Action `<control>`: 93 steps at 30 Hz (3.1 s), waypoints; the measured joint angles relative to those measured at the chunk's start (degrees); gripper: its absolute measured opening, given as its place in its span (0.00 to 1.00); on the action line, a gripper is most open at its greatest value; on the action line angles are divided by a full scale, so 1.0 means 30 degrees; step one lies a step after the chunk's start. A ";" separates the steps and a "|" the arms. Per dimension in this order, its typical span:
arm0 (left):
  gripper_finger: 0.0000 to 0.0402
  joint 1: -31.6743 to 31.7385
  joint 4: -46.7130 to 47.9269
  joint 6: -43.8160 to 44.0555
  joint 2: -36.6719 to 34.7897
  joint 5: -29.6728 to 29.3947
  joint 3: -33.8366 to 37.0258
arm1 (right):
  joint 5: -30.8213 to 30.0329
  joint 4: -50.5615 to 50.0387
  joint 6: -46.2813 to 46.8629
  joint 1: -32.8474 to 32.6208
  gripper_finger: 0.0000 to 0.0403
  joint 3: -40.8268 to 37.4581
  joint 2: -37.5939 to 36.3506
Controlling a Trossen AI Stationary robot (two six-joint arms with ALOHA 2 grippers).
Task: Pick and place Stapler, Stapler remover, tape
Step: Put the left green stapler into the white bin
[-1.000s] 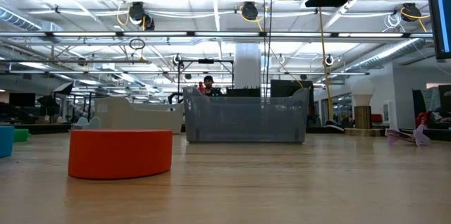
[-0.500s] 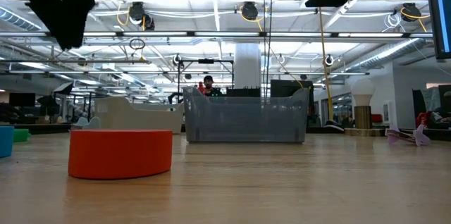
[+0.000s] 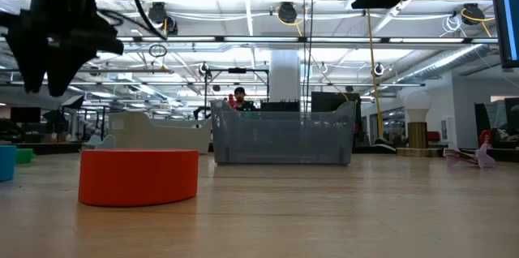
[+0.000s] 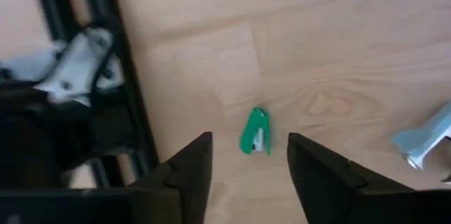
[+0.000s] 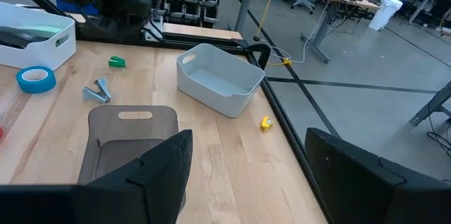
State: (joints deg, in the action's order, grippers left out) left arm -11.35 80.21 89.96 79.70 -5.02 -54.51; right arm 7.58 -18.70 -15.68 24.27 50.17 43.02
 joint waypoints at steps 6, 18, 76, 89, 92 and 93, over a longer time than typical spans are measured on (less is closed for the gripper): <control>0.58 0.0721 -0.3409 -0.0757 0.0022 0.1670 0.2686 | 0.0006 0.0000 0.0000 0.0000 0.66 0.0000 0.0001; 0.65 0.2582 -0.7434 -0.2608 0.0015 0.3322 0.5666 | 0.0006 -0.0007 0.0000 0.0000 0.66 0.0000 0.0001; 0.13 -0.1289 0.0542 -0.0736 -0.2837 0.3773 -0.4067 | 0.0006 0.0150 0.0466 0.0000 0.66 0.0000 -0.0006; 0.14 -0.8162 -0.1113 0.8675 -0.1222 0.5320 -0.4314 | 0.0002 0.0146 0.0417 0.0000 0.66 0.0000 0.0001; 0.13 -0.8570 -0.1325 0.8991 -0.0189 0.5298 -0.4309 | -0.0001 0.0146 0.0186 0.0000 0.66 0.0000 0.0001; 0.13 -0.8690 -0.1199 0.9007 0.0188 0.5327 -0.4309 | 0.0006 0.0142 0.0062 0.0000 0.66 0.0000 0.0001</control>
State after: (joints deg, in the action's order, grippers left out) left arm -37.42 76.61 116.98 80.26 10.96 -67.44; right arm 7.60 -18.27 -15.50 24.27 50.17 43.03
